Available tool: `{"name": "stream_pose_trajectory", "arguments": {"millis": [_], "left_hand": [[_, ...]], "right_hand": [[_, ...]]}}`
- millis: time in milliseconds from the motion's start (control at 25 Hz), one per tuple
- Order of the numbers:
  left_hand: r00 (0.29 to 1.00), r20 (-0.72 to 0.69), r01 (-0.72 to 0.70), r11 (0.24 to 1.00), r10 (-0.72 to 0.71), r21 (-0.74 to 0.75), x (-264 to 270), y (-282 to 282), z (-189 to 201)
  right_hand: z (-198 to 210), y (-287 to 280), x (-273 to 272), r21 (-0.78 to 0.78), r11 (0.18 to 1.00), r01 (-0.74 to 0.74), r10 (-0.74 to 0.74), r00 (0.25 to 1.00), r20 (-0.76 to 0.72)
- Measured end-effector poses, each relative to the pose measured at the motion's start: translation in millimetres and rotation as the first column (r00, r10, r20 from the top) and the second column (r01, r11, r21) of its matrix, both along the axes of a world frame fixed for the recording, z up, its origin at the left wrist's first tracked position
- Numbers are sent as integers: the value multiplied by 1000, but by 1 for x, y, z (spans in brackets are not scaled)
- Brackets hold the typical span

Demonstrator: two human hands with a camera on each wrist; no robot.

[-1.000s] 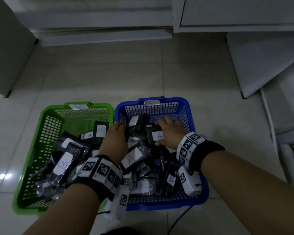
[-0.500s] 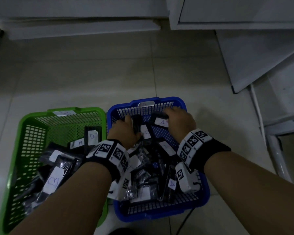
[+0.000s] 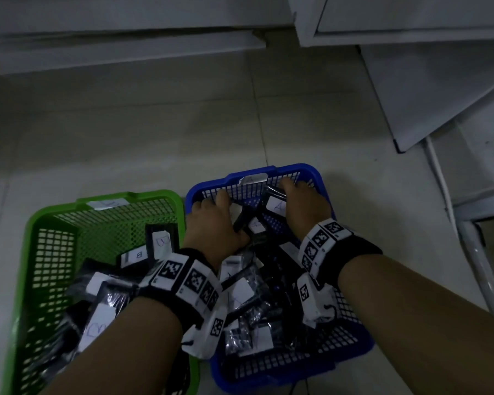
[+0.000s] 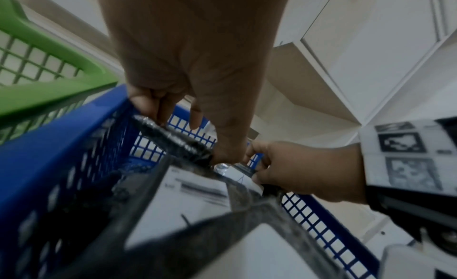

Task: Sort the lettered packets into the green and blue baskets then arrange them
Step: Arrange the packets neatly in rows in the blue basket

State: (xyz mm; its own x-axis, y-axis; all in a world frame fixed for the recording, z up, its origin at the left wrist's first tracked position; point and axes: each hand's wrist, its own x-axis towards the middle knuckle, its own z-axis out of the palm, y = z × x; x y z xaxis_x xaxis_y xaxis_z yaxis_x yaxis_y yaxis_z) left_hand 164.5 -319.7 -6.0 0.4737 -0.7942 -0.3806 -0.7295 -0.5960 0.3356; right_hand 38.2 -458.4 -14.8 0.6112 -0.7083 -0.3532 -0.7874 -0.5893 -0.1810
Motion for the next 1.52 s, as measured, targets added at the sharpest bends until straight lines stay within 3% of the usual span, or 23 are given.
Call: {"name": "stream_pose_trajectory", "arguments": {"millis": [160,320,400,520,760,880,960,1040,1120,1160,1240,1360,1520], "left_hand": [[999,53,-7,1000,6,6,10,2,7],[997,-53,-54,996,50,-68,22,5,3],[994,-103,-47,992,34,-118,28,6,-1],[988,-152,-30,984,3,-177,33,10,-4],[994,-104,12,987,-29,-159,28,15,-5],[997,-71,5,981,-19,-194,25,20,-11],[999,-41,0,974,-10,-226,22,22,-15],[1000,-26,-19,975,13,-223,18,22,-14],[999,-29,-40,975,35,-220,14,23,-11],[999,-26,-31,975,26,-222,13,25,-9],[999,-36,-3,975,-5,-221,11,28,-4],[993,-108,15,970,-42,-241,8,27,1],[978,-166,70,953,-123,-295,5,7,1]], "right_hand": [[-2,1,-4,118,993,25,-30,999,39],[-4,1,-12,342,938,-56,67,998,-20],[4,1,-12,255,964,-77,99,992,-78],[22,2,-14,89,996,-5,16,992,-126],[21,6,-24,317,948,22,55,971,-234],[4,5,-17,185,980,77,-59,993,-104],[-8,1,-7,101,993,56,-56,998,1],[-18,1,2,115,993,-29,19,996,85],[-20,0,4,155,987,-30,2,984,179],[-19,-1,1,118,993,-16,-8,979,206],[-19,-1,-8,61,997,-55,47,991,125],[-26,1,-21,226,959,-169,192,978,-83],[-27,-4,-31,307,942,-139,135,990,33]]}}
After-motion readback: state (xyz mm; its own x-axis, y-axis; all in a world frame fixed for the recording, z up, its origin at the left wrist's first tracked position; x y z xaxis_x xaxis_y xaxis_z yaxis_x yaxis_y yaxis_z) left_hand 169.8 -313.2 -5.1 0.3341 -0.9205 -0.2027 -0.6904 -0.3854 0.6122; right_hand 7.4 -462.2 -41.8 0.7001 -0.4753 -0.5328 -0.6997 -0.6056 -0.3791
